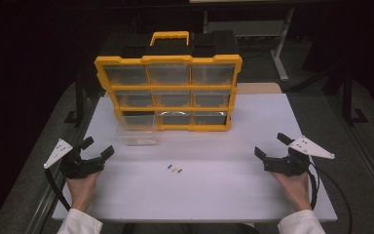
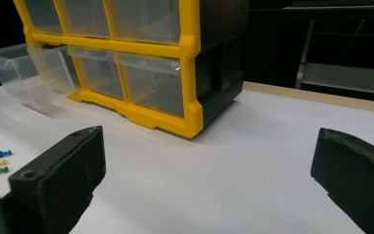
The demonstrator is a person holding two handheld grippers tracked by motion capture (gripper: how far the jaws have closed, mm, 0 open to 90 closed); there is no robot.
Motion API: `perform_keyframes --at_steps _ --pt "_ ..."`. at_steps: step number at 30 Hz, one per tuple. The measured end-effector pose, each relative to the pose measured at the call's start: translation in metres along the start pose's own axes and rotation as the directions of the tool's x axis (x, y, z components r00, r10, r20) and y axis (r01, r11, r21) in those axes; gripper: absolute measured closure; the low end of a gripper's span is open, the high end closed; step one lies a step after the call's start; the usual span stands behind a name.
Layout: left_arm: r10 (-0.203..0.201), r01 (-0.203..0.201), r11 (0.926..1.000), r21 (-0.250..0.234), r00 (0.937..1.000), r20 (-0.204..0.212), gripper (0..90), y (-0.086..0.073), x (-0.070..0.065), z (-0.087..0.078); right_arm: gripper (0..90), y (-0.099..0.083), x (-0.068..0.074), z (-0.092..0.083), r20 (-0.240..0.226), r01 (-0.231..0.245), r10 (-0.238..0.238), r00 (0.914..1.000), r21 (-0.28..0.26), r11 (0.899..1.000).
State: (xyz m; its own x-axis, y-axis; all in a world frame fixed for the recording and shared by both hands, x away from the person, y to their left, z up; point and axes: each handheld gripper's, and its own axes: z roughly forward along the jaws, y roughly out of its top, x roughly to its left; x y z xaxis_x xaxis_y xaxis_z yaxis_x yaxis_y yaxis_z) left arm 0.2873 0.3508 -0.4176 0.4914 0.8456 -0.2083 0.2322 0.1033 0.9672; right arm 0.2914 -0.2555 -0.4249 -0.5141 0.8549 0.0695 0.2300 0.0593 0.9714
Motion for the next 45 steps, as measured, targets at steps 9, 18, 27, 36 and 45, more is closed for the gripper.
perform_keyframes --at_steps 9,18,27,36,45 --pt "0.010 -0.010 0.9996 0.025 0.9999 0.010 0.0 -0.002 -0.003 0.003 0.0 -0.001 0.001 0.002 -0.005 0.009 -0.009 0.9999 0.011 1.000" --pt "0.012 -0.013 0.9955 0.093 0.9998 0.013 0.0 -0.001 -0.008 0.006 0.0 0.000 0.001 -0.002 -0.006 -0.004 0.004 1.0000 -0.016 1.000" --pt "0.079 -0.083 0.9752 0.205 0.9965 0.028 0.0 0.004 -0.016 0.008 0.0 0.000 0.002 0.003 -0.024 0.003 -0.003 0.9997 -0.005 1.000" --pt "0.176 -0.198 0.9356 0.292 0.9793 0.099 0.0 0.020 -0.031 0.022 0.0 0.000 0.002 0.005 -0.031 0.005 -0.005 0.9995 -0.004 1.000" --pt "0.179 -0.223 0.9104 0.348 0.9716 0.155 0.0 0.024 -0.039 0.040 0.0 0.000 0.001 0.003 -0.028 0.003 -0.003 0.9996 -0.004 1.000"
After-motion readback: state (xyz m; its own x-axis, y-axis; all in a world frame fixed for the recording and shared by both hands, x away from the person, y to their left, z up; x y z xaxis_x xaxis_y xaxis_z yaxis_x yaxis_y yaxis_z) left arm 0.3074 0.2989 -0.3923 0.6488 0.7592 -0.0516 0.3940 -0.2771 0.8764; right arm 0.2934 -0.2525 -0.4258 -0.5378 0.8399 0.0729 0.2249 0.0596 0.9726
